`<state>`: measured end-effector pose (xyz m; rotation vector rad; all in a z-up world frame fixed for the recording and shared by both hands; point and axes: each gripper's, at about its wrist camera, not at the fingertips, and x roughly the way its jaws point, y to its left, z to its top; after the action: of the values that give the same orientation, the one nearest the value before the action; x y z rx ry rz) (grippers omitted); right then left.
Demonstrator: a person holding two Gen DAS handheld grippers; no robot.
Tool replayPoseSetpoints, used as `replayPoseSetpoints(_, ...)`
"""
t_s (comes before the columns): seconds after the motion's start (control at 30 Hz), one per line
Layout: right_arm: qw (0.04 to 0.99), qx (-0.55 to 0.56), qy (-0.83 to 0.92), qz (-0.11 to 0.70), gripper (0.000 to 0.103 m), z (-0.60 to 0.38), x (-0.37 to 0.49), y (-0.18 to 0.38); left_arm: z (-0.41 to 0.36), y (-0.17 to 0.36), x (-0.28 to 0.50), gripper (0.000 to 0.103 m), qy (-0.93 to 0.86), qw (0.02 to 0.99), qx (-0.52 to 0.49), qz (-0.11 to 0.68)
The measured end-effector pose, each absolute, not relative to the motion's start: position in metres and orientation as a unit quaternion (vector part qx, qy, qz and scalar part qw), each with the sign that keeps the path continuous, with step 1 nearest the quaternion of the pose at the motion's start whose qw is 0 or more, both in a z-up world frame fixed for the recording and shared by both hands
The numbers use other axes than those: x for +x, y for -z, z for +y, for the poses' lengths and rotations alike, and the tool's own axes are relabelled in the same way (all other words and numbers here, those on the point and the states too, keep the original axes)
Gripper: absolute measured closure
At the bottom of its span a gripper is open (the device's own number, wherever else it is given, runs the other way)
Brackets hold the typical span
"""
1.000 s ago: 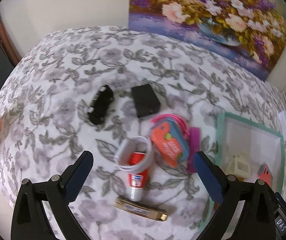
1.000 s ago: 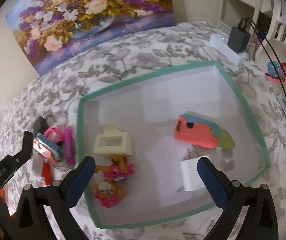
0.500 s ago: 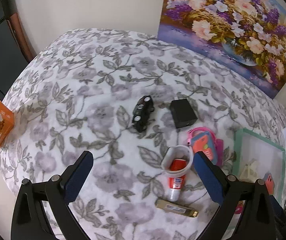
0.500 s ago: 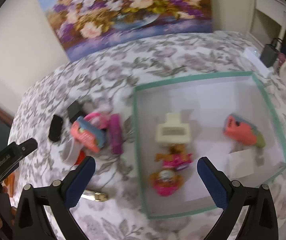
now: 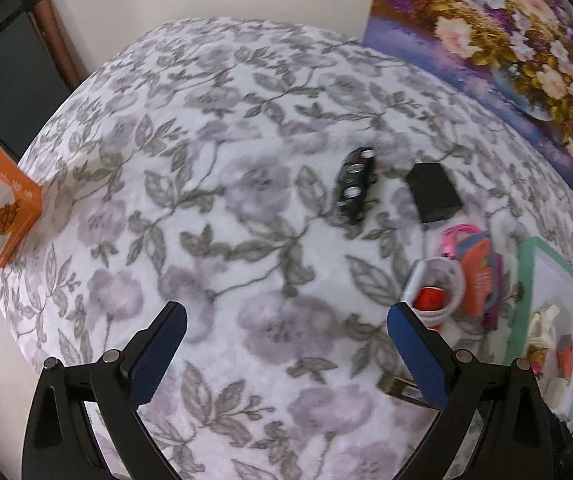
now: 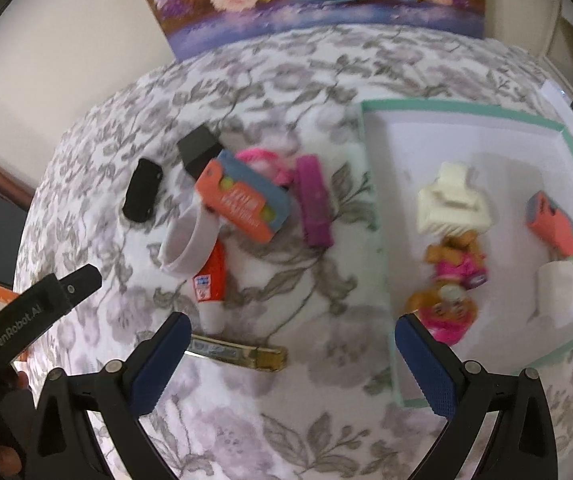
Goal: Organize rigid objects
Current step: 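Move both tools back over the remaining items beside the tray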
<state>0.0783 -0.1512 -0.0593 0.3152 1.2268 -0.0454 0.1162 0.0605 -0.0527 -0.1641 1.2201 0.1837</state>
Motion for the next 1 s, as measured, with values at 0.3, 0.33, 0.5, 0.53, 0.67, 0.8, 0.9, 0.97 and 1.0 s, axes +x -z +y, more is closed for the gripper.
replayPoseSetpoints(0.3,0.790,0.151,0.010,0.594,0.000,-0.124,0.082,0.076,0.083,0.074,0.117,0.003,-0.112,0.794,-0.081,0.592)
replayPoseSetpoints(0.33,0.788,0.151,0.010,0.597,0.000,-0.121,0.083,0.078,0.085,0.075,0.116,0.003,-0.114,0.792,-0.083,0.594)
replayPoseSetpoints(0.5,0.779,0.151,0.014,0.609,0.000,-0.110,0.084,0.089,0.095,0.079,0.116,0.003,-0.126,0.790,-0.087,0.593)
replayPoseSetpoints(0.53,0.777,0.151,0.013,0.612,0.000,-0.108,0.084,0.092,0.096,0.079,0.116,0.003,-0.127,0.790,-0.087,0.593)
replayPoseSetpoints(0.67,0.772,0.148,0.015,0.618,0.000,-0.101,0.085,0.097,0.097,0.083,0.117,0.003,-0.126,0.787,-0.085,0.598)
replayPoseSetpoints(0.8,0.767,0.151,0.021,0.623,0.000,-0.099,0.087,0.103,0.101,0.083,0.116,0.003,-0.126,0.789,-0.088,0.595)
replayPoseSetpoints(0.9,0.765,0.150,0.025,0.626,0.000,-0.095,0.086,0.107,0.102,0.082,0.117,0.003,-0.127,0.790,-0.090,0.593)
replayPoseSetpoints(0.97,0.766,0.145,0.029,0.626,0.000,-0.093,0.085,0.109,0.104,0.082,0.117,0.003,-0.128,0.790,-0.092,0.593)
replayPoseSetpoints(1.0,0.766,0.142,0.029,0.627,0.000,-0.090,0.089,0.112,0.104,0.082,0.118,0.003,-0.129,0.790,-0.092,0.592)
